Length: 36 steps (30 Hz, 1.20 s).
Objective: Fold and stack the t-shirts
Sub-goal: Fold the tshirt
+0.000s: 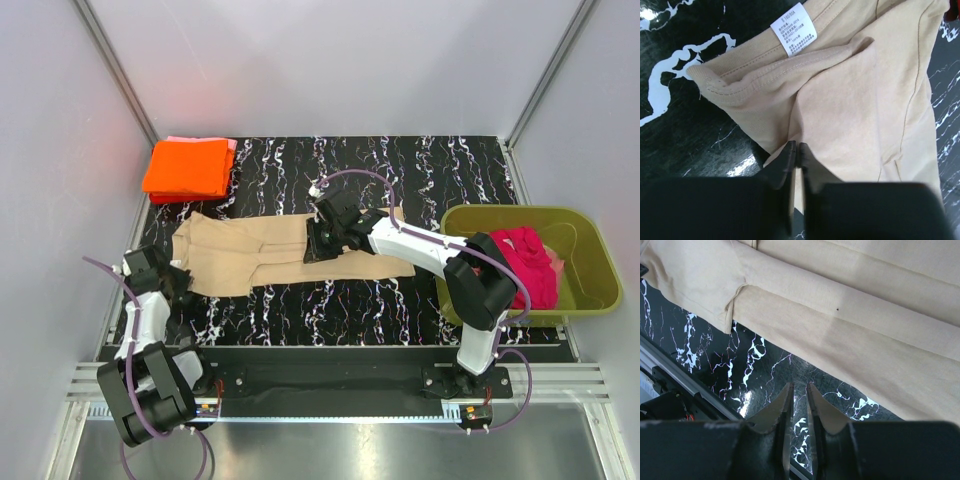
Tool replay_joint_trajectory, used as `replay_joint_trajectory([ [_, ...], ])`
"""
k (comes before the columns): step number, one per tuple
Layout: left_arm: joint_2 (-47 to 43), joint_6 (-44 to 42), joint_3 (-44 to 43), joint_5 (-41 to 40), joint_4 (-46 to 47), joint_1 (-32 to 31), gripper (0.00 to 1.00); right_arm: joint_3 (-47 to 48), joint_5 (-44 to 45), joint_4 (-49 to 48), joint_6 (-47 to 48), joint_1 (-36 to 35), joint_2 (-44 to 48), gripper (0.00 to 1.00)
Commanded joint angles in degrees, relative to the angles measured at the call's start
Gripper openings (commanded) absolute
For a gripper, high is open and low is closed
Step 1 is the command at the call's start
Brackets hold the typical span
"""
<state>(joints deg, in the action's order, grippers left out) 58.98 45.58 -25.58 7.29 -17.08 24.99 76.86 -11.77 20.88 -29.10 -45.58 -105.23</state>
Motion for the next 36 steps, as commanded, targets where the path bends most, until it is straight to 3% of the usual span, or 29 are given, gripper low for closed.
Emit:
replay_joint_trajectory([
  [1,-0.8,-0.1,0.9,-0.3,1.5,-0.3,0.0,0.5,-1.3,-0.3,0.8,-0.2,1.6,0.23],
  [6,-1.5,-0.5,-1.4,0.7,3.2,-0.4,0.0,0.3,-1.5,-0.7,2.2,-0.3,2.0,0.24],
  [14,2.3,2.7,-8.5,9.5,12.2,-1.6,0.0,5.9,1.4,-1.0,7.4,-0.3,-1.7,0.29],
  [26,20.3,8.4,-16.2,21.5,31.3,-2.7,0.0,21.0,3.7,-1.2,17.2,-1.0,-10.0,0.36],
  [36,30.4,12.9,-25.1,23.7,31.1,-4.2,0.0,35.6,8.4,-1.4,25.2,-5.7,-19.4,0.43],
])
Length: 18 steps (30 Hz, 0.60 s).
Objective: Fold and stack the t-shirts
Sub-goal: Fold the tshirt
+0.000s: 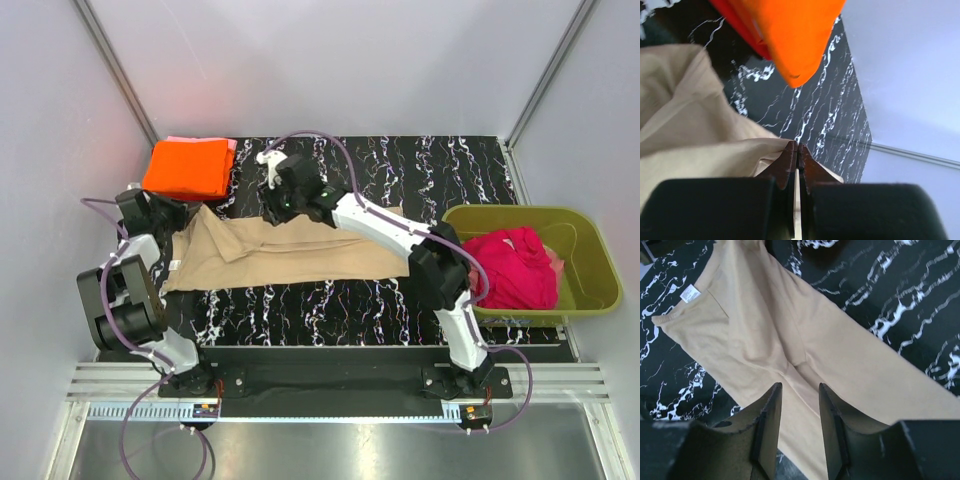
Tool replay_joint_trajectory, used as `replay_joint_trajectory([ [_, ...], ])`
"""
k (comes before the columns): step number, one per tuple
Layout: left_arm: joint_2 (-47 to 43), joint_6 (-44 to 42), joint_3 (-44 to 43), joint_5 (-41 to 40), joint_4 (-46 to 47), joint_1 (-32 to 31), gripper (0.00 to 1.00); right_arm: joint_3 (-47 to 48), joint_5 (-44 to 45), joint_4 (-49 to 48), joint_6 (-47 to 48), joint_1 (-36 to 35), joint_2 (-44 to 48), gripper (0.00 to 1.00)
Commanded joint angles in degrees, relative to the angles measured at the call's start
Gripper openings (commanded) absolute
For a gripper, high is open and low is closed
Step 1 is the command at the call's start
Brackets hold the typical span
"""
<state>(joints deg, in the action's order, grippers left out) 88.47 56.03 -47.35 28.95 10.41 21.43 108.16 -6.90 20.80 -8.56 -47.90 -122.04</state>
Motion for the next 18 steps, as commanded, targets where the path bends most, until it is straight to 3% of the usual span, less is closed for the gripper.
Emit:
replay_joint_trajectory([
  [1,1.7,2.9,-3.7,2.1,3.1,-0.8,0.0,4.9,4.9,-1.4,5.0,-4.0,-3.4,0.43],
  [9,3.4,3.6,-2.9,1.5,0.5,-1.0,0.0,7.2,11.6,-6.3,5.7,-9.3,-8.8,0.36],
  [18,5.5,2.1,-4.9,2.1,-3.2,-1.1,0.0,-2.2,15.8,-23.0,21.1,-15.6,-8.5,0.38],
])
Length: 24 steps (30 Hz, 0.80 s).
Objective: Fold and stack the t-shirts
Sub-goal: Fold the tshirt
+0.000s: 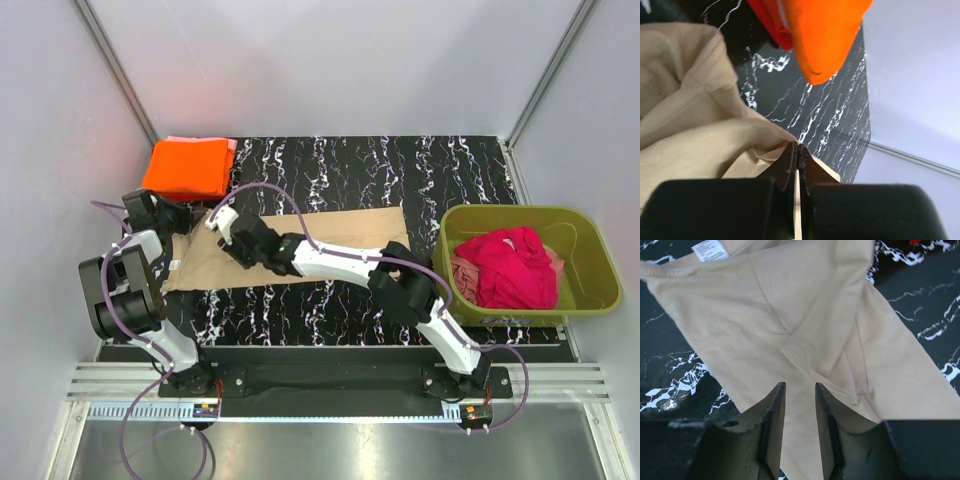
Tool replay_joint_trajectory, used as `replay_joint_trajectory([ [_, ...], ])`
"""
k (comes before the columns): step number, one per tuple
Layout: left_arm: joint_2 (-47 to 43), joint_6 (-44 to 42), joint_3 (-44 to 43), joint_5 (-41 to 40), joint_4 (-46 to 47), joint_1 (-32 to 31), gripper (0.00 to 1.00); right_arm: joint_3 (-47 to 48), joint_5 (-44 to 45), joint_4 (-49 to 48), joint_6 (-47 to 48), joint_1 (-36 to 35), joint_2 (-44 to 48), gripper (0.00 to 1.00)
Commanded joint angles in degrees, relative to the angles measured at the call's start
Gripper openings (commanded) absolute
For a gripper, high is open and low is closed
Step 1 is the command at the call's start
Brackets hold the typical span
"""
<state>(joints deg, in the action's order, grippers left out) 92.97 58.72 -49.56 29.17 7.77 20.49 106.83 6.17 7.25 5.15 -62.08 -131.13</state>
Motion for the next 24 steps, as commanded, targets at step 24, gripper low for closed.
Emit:
replay_joint_trajectory([
  [24,5.6,-9.9,-10.5,3.1,-14.7,-0.1,0.0,-3.0,-3.3,-13.8,20.4,-2.8,-4.7,0.46],
])
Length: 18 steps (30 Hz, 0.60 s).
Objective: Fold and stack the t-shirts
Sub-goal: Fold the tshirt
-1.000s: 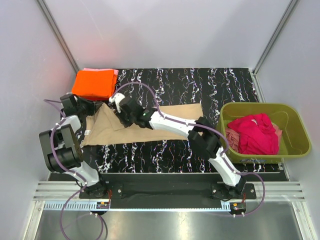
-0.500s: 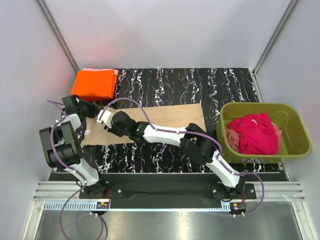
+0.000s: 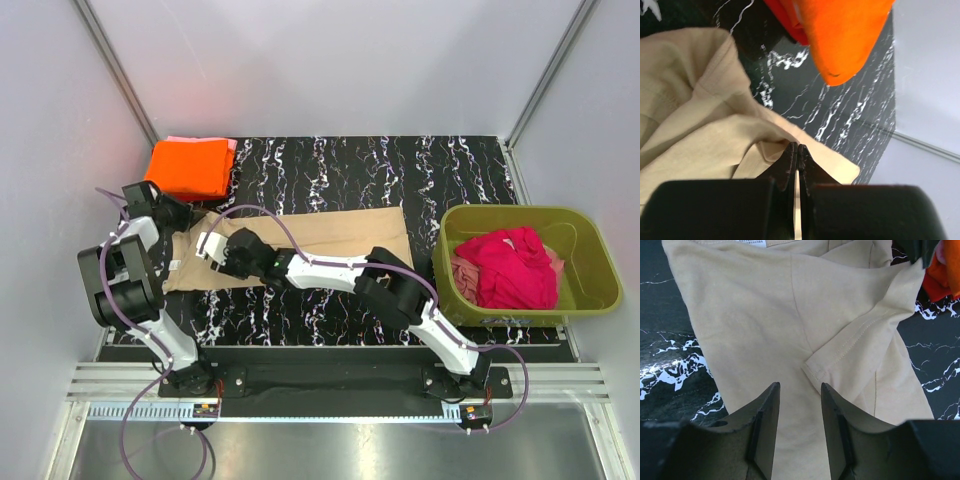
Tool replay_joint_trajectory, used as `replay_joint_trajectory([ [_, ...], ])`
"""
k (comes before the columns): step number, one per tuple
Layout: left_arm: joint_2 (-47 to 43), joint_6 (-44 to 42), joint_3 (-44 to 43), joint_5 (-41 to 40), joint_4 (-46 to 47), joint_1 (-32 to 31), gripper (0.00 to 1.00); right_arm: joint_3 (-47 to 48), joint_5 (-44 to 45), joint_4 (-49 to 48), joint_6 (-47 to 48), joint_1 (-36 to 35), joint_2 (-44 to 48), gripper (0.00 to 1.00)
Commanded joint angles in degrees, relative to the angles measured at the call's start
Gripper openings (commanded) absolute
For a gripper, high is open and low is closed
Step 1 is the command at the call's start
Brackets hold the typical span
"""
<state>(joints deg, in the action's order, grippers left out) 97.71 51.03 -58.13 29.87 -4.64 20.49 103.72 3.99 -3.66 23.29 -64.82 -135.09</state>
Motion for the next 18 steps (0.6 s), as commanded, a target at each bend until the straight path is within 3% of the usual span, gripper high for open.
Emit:
replay_joint_trajectory([
  [1,1.0,-2.5,-2.1,2.5,-2.7,-0.1,0.0,0.0,-0.6,-3.0,2.9,0.0,-1.0,0.46],
  [18,2.7,-5.7,-3.8,2.7,-6.6,-0.1,0.0,5.2,5.9,-1.4,8.1,0.0,-7.8,0.44],
])
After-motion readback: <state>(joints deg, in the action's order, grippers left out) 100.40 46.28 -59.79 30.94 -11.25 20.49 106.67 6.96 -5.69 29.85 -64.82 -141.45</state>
